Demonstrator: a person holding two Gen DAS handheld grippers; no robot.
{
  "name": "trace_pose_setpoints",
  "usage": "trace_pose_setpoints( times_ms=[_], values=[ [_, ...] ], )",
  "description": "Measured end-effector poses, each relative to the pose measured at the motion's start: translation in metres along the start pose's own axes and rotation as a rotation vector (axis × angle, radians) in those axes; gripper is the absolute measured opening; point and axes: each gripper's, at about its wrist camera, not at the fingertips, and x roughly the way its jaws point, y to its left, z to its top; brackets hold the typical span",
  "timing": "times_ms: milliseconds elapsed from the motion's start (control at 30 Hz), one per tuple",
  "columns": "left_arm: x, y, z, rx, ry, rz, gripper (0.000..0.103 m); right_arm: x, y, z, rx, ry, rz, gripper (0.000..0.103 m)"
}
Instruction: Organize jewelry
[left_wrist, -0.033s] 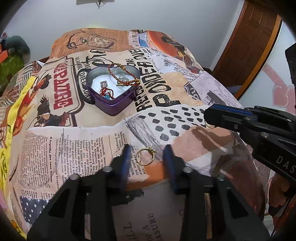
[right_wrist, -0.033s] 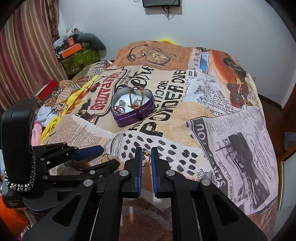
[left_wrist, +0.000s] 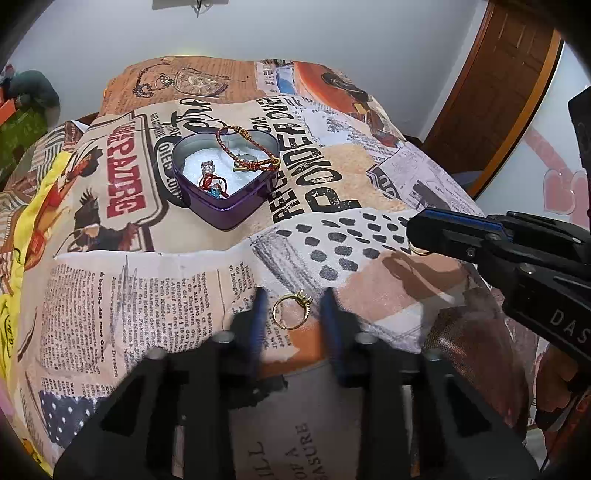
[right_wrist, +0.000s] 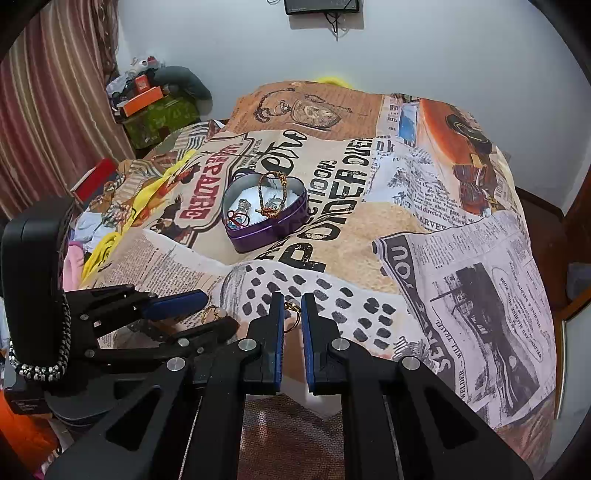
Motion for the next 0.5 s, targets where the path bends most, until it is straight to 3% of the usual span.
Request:
trace_pose_setpoints(
  times_ms=[500],
  values=[
    [-0.020, -0.002, 0.004, 0.005, -0.064, 0.006, 0.018, -0.002, 0.005, 0.005, -0.013, -0.011, -0.004, 0.008]
  ],
)
